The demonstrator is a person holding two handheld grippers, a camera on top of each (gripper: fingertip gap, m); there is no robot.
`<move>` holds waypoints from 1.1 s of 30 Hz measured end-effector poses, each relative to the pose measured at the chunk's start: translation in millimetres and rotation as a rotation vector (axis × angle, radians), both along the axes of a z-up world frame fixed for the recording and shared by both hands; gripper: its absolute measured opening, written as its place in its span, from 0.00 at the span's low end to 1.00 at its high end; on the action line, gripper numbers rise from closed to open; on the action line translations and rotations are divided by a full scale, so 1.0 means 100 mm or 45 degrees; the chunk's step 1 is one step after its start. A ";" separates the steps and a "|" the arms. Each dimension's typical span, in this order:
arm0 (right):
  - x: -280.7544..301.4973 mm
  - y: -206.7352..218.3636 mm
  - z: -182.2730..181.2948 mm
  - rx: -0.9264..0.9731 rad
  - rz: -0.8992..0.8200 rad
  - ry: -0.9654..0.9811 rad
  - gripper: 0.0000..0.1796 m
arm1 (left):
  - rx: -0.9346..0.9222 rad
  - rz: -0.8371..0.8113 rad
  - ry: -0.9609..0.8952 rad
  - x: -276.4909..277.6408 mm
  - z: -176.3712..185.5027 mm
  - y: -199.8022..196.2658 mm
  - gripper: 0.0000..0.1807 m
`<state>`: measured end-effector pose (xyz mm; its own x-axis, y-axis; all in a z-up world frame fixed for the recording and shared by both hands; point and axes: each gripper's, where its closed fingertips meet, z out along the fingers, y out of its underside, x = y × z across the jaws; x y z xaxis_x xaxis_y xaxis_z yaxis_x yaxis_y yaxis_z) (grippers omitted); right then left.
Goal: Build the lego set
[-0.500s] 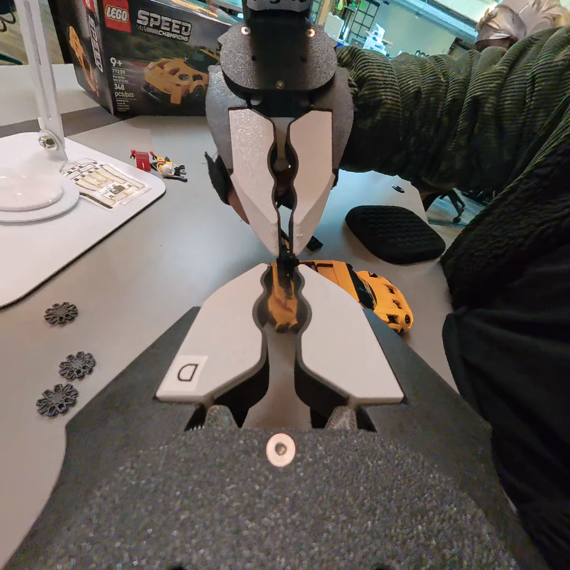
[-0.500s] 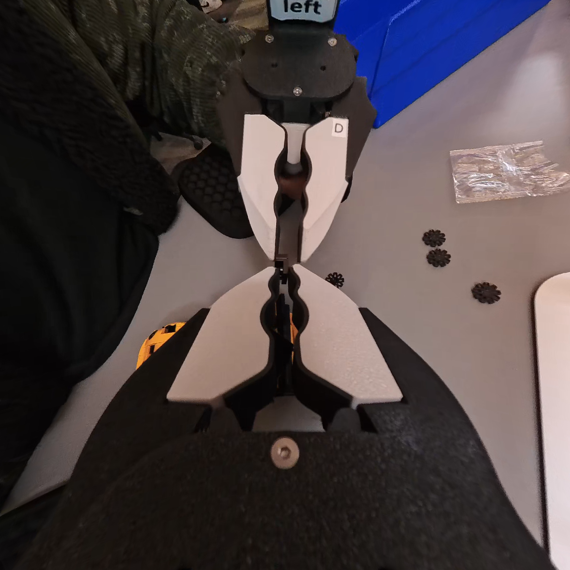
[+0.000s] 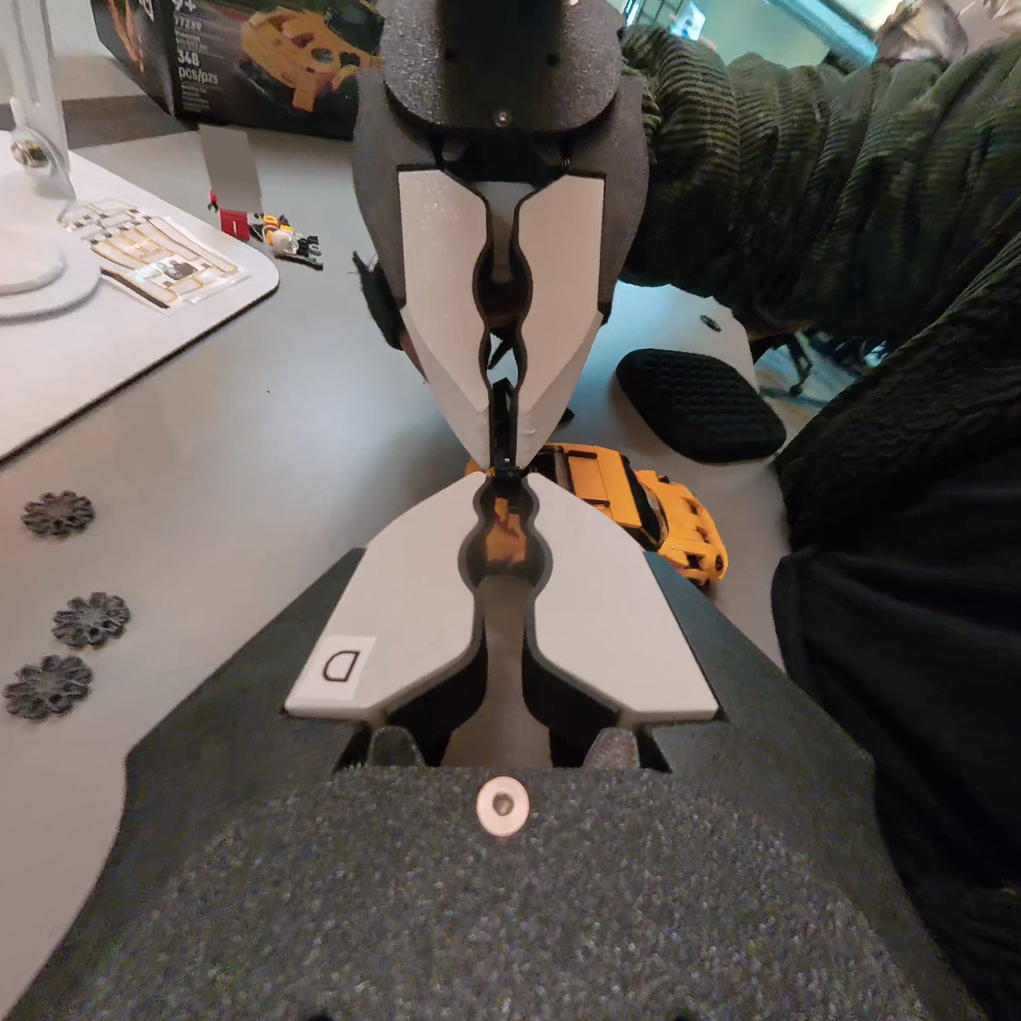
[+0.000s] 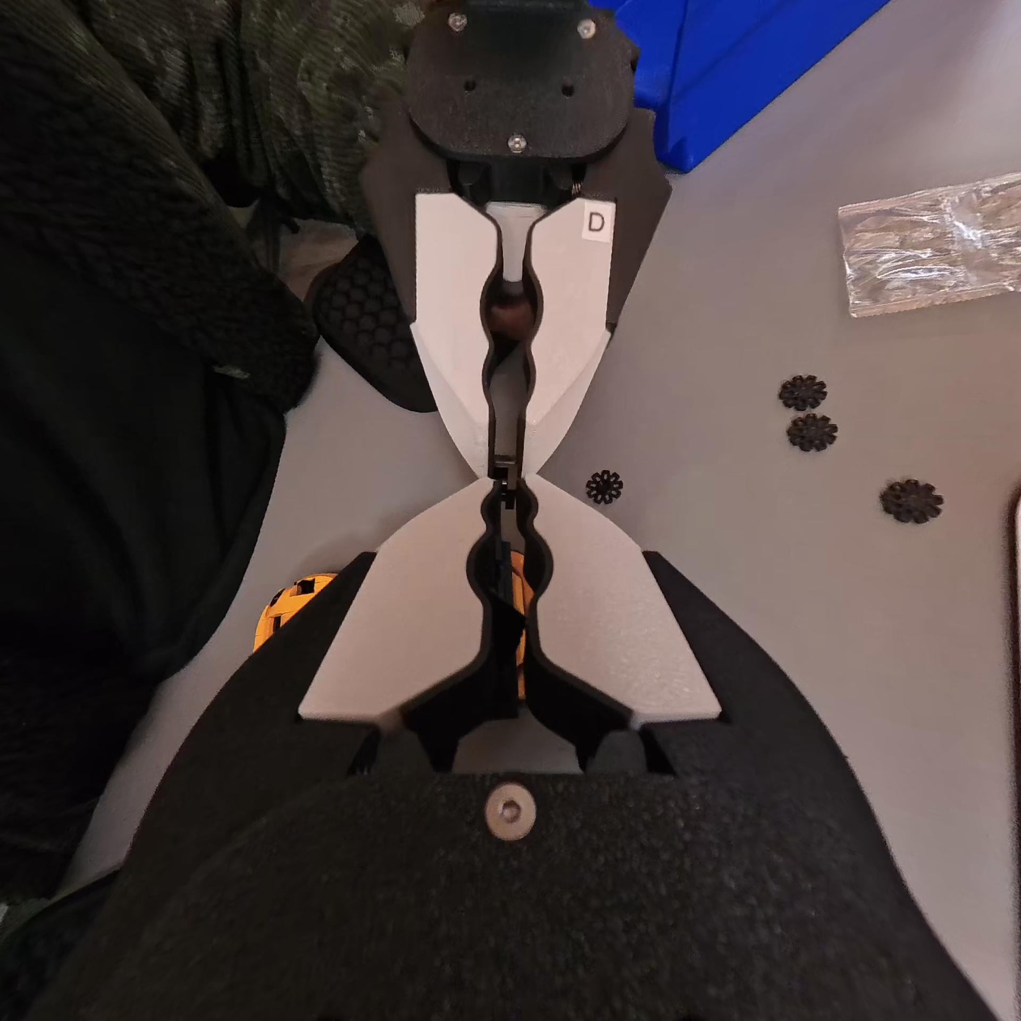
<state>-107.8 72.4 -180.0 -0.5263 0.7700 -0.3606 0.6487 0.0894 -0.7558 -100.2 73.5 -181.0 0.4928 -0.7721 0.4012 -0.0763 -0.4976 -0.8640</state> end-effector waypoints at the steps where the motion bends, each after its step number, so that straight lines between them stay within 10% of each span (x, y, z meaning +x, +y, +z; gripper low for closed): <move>1: 0.01 0.00 -0.01 0.008 -0.002 -0.002 0.03 | -0.039 0.002 -0.030 0.00 0.00 0.00 0.04; 13: 0.28 0.05 -0.20 0.156 0.035 -0.116 0.14 | -0.431 0.018 -0.085 0.06 -0.24 -0.01 0.04; 33: 0.24 -0.08 -0.30 0.032 0.095 -0.335 0.08 | -0.443 -0.025 -0.111 0.14 -0.23 -0.09 0.04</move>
<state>-83.6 64.9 -209.9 -0.4723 0.7432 -0.4739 0.8135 0.1606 -0.5589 -85.9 64.6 -204.0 0.4313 -0.5911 0.6816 -0.0223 -0.7622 -0.6469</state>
